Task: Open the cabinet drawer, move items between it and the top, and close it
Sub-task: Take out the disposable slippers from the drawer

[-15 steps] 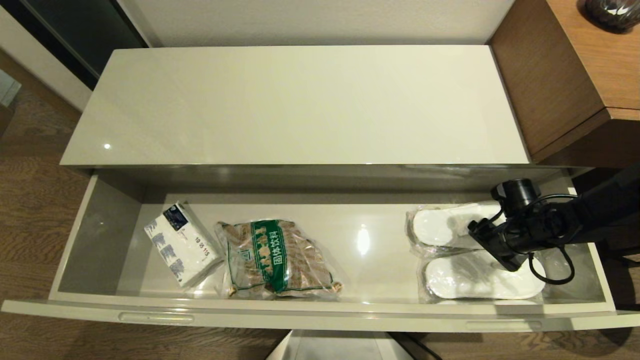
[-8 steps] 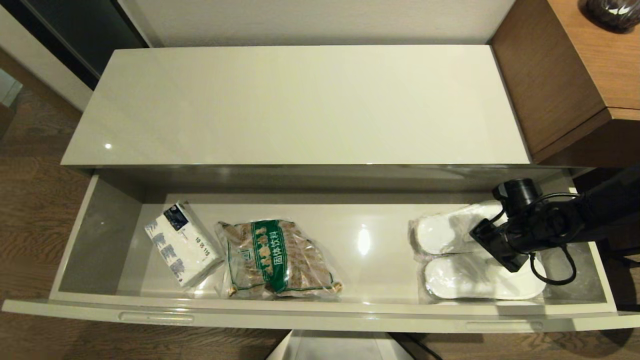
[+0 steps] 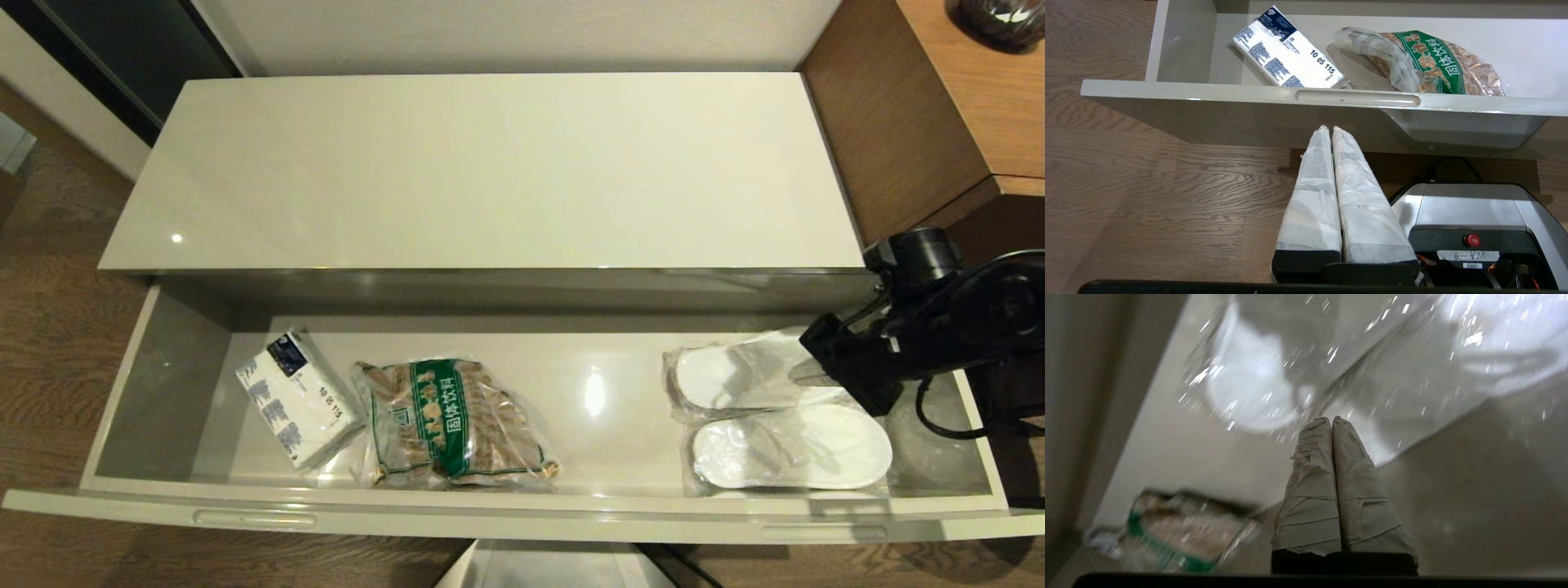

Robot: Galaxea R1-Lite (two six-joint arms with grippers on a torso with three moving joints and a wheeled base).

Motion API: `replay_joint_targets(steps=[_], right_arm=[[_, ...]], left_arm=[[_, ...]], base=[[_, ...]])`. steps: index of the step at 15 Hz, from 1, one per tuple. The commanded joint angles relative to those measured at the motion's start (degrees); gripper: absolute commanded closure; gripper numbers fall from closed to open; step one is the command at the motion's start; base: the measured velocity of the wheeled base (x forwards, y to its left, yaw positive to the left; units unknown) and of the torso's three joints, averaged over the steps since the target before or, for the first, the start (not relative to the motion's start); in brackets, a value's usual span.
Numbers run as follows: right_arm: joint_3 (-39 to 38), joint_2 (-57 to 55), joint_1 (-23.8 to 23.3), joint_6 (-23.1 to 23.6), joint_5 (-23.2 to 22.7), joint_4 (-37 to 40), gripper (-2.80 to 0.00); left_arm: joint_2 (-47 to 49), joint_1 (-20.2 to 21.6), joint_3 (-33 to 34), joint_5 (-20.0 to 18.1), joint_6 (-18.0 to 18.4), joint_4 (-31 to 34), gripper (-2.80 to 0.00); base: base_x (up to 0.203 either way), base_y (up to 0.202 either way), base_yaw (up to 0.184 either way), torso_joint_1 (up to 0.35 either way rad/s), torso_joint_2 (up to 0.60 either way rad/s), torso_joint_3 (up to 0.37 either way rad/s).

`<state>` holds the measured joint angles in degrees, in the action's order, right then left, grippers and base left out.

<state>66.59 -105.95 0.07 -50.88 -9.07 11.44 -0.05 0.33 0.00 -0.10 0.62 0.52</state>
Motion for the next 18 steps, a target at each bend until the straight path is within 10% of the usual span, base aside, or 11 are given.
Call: replay_joint_targets(steps=[1, 9, 11, 18], right_arm=[[1.2, 7.7, 0.1, -0.3, -1.6, 5.0, 0.00], [0.6, 13.5, 1.1, -0.1, -3.2, 13.9, 0.00], [-2.5, 7.1, -0.1, 0.0, -1.8, 6.6, -2.80], [-1.3, -6.2, -5.1, 1.0, 3.6, -8.4, -2.80]], left_arm=[[0.0, 0.0, 0.0, 0.0, 0.0, 0.0, 0.00], [0.0, 0.0, 0.0, 0.0, 0.0, 0.0, 0.00], [0.0, 0.0, 0.0, 0.0, 0.0, 0.0, 0.00], [0.0, 0.0, 0.0, 0.0, 0.0, 0.0, 0.00]], base=[[0.000, 0.000, 0.000, 0.000, 0.00, 0.000], [0.000, 0.000, 0.000, 0.000, 0.00, 0.000], [0.000, 0.000, 0.000, 0.000, 0.00, 0.000], [0.000, 0.000, 0.000, 0.000, 0.00, 0.000]])
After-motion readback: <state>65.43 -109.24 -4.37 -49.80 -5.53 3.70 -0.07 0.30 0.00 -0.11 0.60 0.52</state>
